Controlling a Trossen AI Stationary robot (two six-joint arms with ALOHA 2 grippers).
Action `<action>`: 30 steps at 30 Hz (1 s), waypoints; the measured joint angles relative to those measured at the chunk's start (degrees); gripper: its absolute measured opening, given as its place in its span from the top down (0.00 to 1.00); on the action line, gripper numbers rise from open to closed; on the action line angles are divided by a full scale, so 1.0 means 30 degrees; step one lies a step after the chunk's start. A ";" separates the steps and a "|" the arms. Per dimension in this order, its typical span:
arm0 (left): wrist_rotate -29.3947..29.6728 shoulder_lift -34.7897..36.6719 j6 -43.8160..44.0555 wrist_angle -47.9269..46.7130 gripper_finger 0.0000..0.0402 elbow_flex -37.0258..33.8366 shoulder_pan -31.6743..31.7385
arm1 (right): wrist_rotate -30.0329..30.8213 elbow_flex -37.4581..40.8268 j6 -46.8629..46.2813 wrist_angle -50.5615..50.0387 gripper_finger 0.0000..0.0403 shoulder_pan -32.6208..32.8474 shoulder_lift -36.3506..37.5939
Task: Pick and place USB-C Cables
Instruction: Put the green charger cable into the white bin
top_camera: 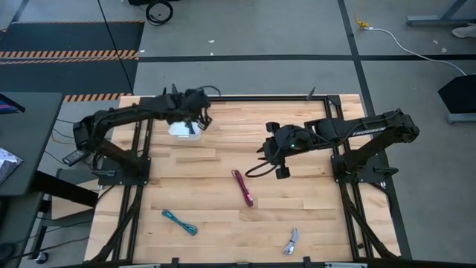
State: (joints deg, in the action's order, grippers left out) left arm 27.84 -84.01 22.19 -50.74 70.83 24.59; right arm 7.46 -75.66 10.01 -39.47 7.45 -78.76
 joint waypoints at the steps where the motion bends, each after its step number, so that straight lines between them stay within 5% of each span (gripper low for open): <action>1: -0.0824 -0.0001 0.0111 0.0000 0.93 0.0000 0.0525 | -0.0083 0.0000 -0.0008 -0.0175 0.73 0.0040 0.0000; 12: -0.4430 -0.0109 0.0789 -0.0582 0.86 0.0000 0.3742 | -0.1019 0.0006 -0.0785 -0.1574 0.73 0.0144 0.0000; 19: -0.4591 -0.0109 0.0242 -0.0911 0.84 0.0000 0.3734 | -0.1062 0.0001 -0.0786 -0.1484 0.73 0.0144 0.0000; 30: -0.3849 -0.0109 0.0238 -0.1491 0.54 0.0000 0.3734 | -0.1062 0.0000 -0.0799 -0.1455 0.73 0.0144 0.0000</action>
State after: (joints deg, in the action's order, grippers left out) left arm 16.29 -84.33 22.90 -55.21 70.83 35.79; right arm 4.27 -75.66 7.62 -43.83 7.88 -78.76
